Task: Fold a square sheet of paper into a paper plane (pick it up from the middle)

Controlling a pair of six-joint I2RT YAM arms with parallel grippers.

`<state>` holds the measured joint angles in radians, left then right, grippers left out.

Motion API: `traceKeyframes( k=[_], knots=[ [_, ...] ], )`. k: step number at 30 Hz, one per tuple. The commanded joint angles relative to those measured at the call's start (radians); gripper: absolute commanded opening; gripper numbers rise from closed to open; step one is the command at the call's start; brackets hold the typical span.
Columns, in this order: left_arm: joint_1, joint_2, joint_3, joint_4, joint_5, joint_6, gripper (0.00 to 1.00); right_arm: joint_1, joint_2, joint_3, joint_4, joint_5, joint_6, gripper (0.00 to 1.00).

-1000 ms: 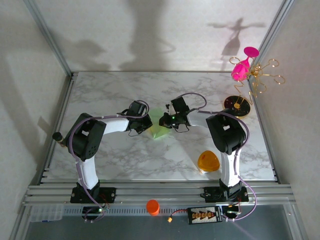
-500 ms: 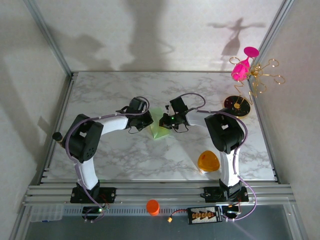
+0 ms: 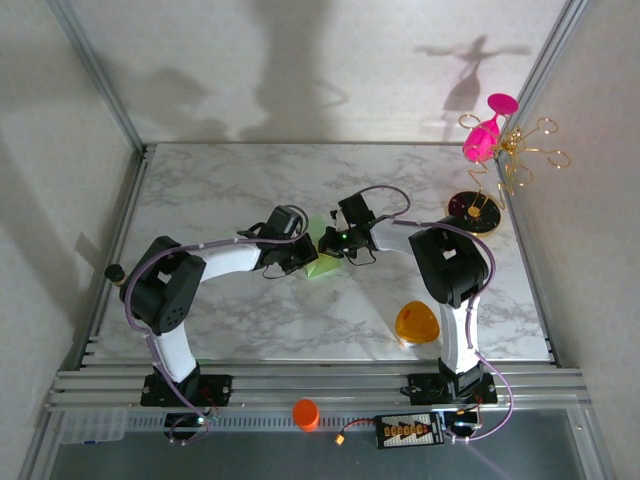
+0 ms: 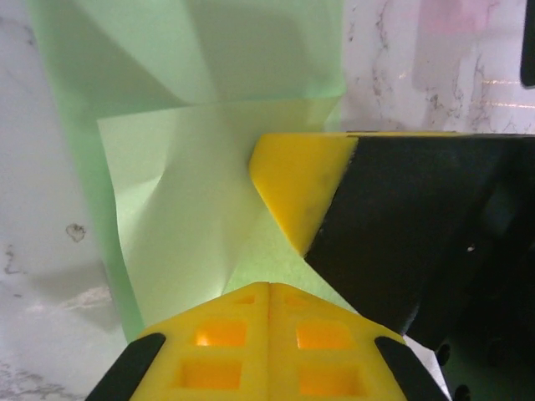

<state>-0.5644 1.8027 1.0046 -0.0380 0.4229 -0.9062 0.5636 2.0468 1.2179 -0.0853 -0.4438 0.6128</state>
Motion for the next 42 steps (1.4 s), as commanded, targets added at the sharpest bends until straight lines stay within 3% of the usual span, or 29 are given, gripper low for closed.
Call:
traceKeyframes(
  k=[1, 26, 30, 34, 42],
  knots=[
    [-0.008, 0.016, -0.017, 0.016, 0.028, -0.019, 0.03, 0.000, 0.067, -0.025, -0.125, 0.109, -0.019, 0.02],
    [-0.022, 0.020, -0.143, -0.045, 0.009, 0.047, 0.05, 0.000, 0.076, -0.015, -0.140, 0.111, -0.019, 0.02],
    [-0.012, -0.032, -0.073, -0.139, -0.011, 0.119, 0.05, 0.000, 0.073, -0.021, -0.136, 0.111, -0.011, 0.03],
    [-0.003, -0.062, 0.028, -0.101, -0.032, 0.132, 0.05, -0.001, 0.071, -0.037, -0.122, 0.110, 0.006, 0.02],
    [-0.009, 0.028, 0.022, -0.020, 0.005, 0.079, 0.05, -0.001, 0.065, -0.051, -0.107, 0.092, 0.028, 0.02]
  ],
)
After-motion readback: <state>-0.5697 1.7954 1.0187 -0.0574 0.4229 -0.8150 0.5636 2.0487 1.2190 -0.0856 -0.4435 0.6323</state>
